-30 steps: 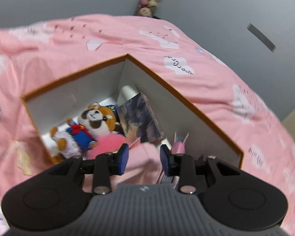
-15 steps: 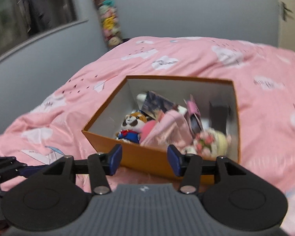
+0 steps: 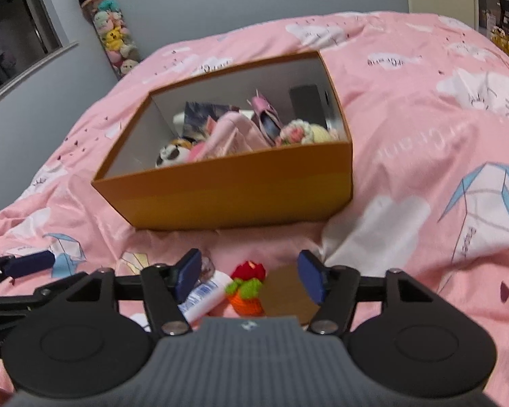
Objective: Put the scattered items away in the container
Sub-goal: 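Move both grippers back down to the items left on the bedspread, then grasp the gold box with the right gripper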
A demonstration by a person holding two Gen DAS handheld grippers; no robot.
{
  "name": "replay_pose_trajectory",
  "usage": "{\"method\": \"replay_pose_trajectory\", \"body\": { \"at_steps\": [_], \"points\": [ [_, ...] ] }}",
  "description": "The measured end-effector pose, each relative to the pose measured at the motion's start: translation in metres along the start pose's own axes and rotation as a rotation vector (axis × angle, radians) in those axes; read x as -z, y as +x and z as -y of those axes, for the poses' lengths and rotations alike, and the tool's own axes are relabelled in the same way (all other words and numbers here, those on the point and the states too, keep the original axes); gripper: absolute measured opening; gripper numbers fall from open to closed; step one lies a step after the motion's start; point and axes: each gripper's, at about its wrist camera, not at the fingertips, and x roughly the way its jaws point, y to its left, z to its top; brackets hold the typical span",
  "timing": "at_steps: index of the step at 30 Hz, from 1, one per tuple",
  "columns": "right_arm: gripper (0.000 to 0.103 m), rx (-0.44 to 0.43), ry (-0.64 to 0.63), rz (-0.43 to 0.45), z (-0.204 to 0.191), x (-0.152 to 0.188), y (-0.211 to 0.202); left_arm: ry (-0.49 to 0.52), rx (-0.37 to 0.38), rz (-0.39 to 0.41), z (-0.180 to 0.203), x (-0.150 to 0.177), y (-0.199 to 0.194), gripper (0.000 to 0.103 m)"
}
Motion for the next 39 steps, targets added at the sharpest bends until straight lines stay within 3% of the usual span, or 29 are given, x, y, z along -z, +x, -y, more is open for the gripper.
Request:
{"method": "replay_pose_trajectory", "body": {
  "at_steps": [13, 21, 26, 32, 39],
  "points": [
    [0.068, 0.002, -0.007, -0.012, -0.002, 0.002, 0.007, -0.09, -0.151, 0.187, 0.005, -0.015, -0.008, 0.081],
    [0.068, 0.002, -0.014, -0.022, -0.003, 0.004, 0.008, -0.032, -0.105, 0.115, 0.01, -0.015, -0.001, 0.081],
    [0.068, 0.013, -0.015, -0.04, -0.001, 0.006, 0.011, -0.045, -0.03, 0.049, 0.006, -0.01, 0.008, 0.081],
    [0.068, 0.023, -0.017, -0.053, 0.001, 0.008, 0.015, -0.061, 0.007, -0.037, 0.001, -0.006, 0.019, 0.081],
    [0.055, 0.014, -0.015, -0.094, 0.005, 0.011, 0.025, -0.129, 0.081, -0.111, -0.012, -0.001, 0.028, 0.064]
  ]
}}
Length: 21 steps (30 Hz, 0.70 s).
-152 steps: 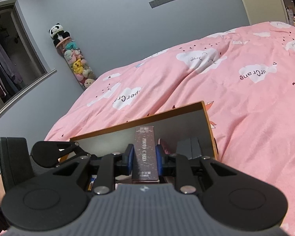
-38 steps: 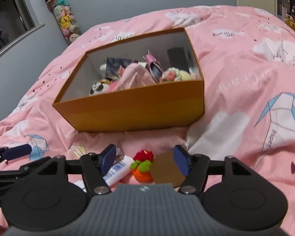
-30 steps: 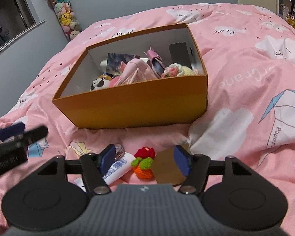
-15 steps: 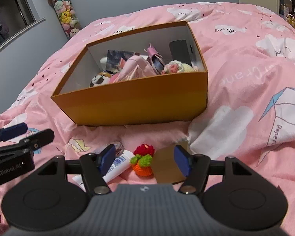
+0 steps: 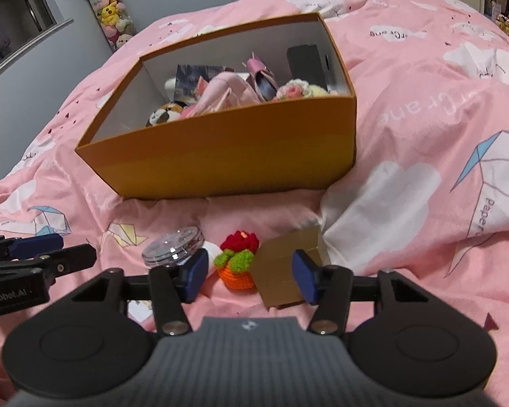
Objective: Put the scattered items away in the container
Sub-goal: 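Grasp the gold box with the right gripper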
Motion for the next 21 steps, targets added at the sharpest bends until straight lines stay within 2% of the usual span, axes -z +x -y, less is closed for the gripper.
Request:
{"method": "replay_pose_trajectory", "body": {
  "at_steps": [3, 8, 12, 13, 21],
  "points": [
    [0.052, 0.012, 0.001, -0.009, 0.003, 0.001, 0.005, -0.002, 0.023, -0.017, 0.001, 0.0, 0.003, 0.06],
    [0.052, 0.055, 0.018, -0.038, 0.012, 0.003, 0.014, 0.009, 0.036, -0.042, 0.005, 0.001, 0.008, 0.06],
    [0.067, 0.081, 0.028, -0.061, 0.018, 0.005, 0.023, 0.038, 0.054, -0.062, 0.012, 0.001, 0.013, 0.061],
    [0.069, 0.081, 0.025, -0.071, 0.018, 0.005, 0.026, 0.049, 0.058, -0.069, 0.014, 0.002, 0.015, 0.064],
    [0.07, 0.131, -0.131, -0.069, 0.005, 0.006, 0.04, 0.133, 0.078, -0.134, 0.033, 0.005, 0.031, 0.066]
  ]
}}
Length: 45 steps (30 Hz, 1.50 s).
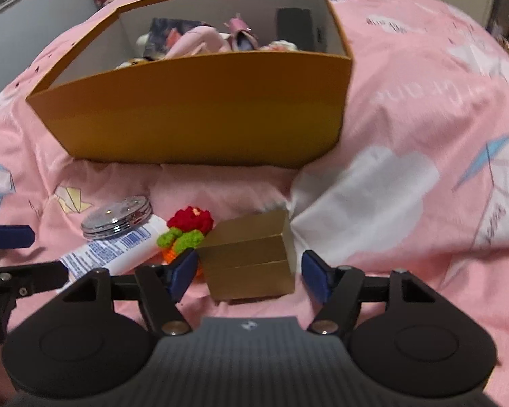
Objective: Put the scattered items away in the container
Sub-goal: 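Grasp the gold box with the right gripper, then lift the gold box with the right gripper while the left gripper grasps the photo card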
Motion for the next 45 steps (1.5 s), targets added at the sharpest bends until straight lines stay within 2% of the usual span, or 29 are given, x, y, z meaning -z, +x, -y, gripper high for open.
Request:
{"method": "replay_pose_trajectory", "body": {
  "at_steps": [6, 9, 18, 24, 29, 36, 38, 39, 40, 45],
  "points": [
    [0.069, 0.039, -0.128, -0.011, -0.016, 0.0, 0.014, 0.01, -0.002, -0.028, 0.002, 0.002, 0.006, 0.066],
    [0.064, 0.062, -0.149, 0.007, -0.019, 0.001, 0.015, 0.009, -0.001, -0.031, 0.002, 0.002, 0.006, 0.066],
    [0.063, 0.0, -0.138, 0.054, -0.019, 0.001, -0.013, 0.006, 0.017, -0.05, 0.002, -0.002, 0.012, 0.072],
    [0.063, -0.055, -0.083, 0.036, -0.008, 0.003, -0.022, 0.059, 0.029, -0.08, 0.013, -0.004, 0.022, 0.073],
    [0.063, -0.047, -0.051, 0.026, 0.001, 0.006, -0.019, 0.128, -0.017, -0.103, 0.025, -0.003, 0.032, 0.075],
    [0.063, -0.053, -0.049, 0.025, 0.002, 0.006, -0.017, 0.168, -0.06, -0.138, 0.03, -0.001, 0.049, 0.076],
    [0.063, -0.057, -0.045, 0.024, 0.003, 0.006, -0.016, 0.173, -0.066, -0.13, 0.03, -0.001, 0.049, 0.072],
    [0.063, -0.058, -0.044, 0.023, 0.003, 0.006, -0.016, 0.173, -0.065, -0.125, 0.03, 0.0, 0.049, 0.065],
    [0.063, -0.059, -0.044, 0.023, 0.004, 0.006, -0.016, 0.171, -0.063, -0.12, 0.029, 0.0, 0.048, 0.063],
    [0.063, -0.06, -0.042, 0.023, 0.004, 0.005, -0.016, 0.129, -0.043, -0.079, 0.02, 0.0, 0.04, 0.06]
  ]
}}
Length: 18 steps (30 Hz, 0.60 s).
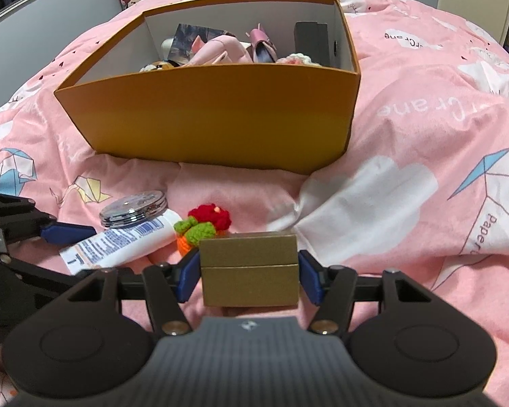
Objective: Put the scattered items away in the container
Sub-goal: 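Lift the gold box with the right gripper while the left gripper grasps the photo card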
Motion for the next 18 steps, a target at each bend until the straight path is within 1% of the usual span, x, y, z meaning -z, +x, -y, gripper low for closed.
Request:
{"method": "replay_pose_trajectory", "body": {
  "at_steps": [1, 4, 5, 7, 9, 14, 16, 18],
  "points": [
    [0.063, -0.001, 0.001, 0.0, 0.0, 0.0, 0.0, 0.002, -0.015, 0.016, -0.001, 0.0, -0.003, 0.057],
    [0.063, -0.004, 0.0, -0.003, 0.0, 0.001, 0.001, 0.052, -0.078, 0.051, 0.004, 0.001, -0.009, 0.054],
    [0.063, -0.005, -0.001, -0.003, 0.0, 0.001, 0.001, 0.067, -0.084, 0.051, 0.005, 0.001, -0.01, 0.052],
    [0.063, -0.006, 0.001, -0.003, 0.0, 0.001, 0.001, 0.093, -0.089, 0.051, 0.007, 0.002, -0.01, 0.045],
    [0.063, -0.008, 0.005, -0.002, 0.0, 0.001, 0.001, 0.14, -0.104, 0.057, 0.013, 0.005, -0.011, 0.042],
    [0.063, -0.009, 0.007, -0.001, 0.001, 0.001, 0.001, 0.269, -0.196, 0.022, 0.028, 0.012, 0.002, 0.045],
    [0.063, -0.01, 0.007, -0.002, 0.001, 0.001, 0.001, 0.295, -0.219, 0.007, 0.031, 0.016, 0.007, 0.048],
    [0.063, -0.008, 0.006, -0.003, 0.0, 0.001, 0.001, 0.307, -0.229, 0.0, 0.032, 0.017, 0.01, 0.047]
  ]
}}
